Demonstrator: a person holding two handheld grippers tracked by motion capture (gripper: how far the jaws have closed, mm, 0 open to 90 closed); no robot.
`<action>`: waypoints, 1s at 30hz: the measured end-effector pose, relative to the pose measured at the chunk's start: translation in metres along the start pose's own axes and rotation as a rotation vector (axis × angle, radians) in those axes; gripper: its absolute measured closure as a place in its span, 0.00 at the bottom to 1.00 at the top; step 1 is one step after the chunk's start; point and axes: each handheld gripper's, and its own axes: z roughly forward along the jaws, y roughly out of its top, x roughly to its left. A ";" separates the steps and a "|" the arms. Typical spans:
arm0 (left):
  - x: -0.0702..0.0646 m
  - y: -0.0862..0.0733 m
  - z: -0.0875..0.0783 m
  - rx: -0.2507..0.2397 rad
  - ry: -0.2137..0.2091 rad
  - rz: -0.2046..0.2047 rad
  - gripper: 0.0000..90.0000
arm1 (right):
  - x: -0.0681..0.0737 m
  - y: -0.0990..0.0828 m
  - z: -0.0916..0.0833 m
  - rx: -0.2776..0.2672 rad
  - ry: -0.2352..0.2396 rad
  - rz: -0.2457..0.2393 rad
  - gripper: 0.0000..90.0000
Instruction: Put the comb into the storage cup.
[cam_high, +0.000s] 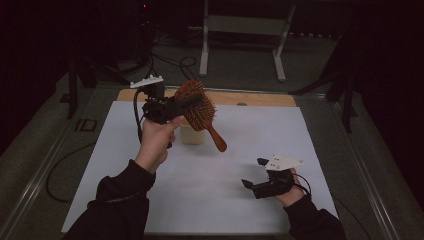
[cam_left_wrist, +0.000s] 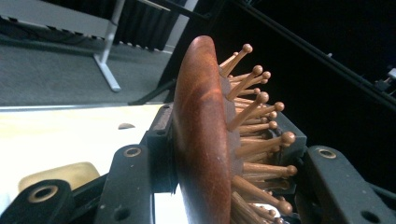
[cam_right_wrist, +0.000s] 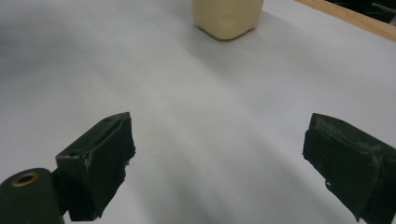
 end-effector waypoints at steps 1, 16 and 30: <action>0.003 0.004 -0.001 -0.006 0.010 0.002 0.61 | -0.001 -0.003 -0.001 -0.003 0.008 -0.004 0.09; 0.021 0.037 -0.007 -0.044 0.129 0.040 0.62 | 0.003 -0.008 -0.005 -0.022 -0.012 -0.079 0.09; 0.041 0.054 -0.007 -0.073 0.208 0.037 0.61 | 0.002 -0.008 -0.002 0.009 0.002 -0.072 0.09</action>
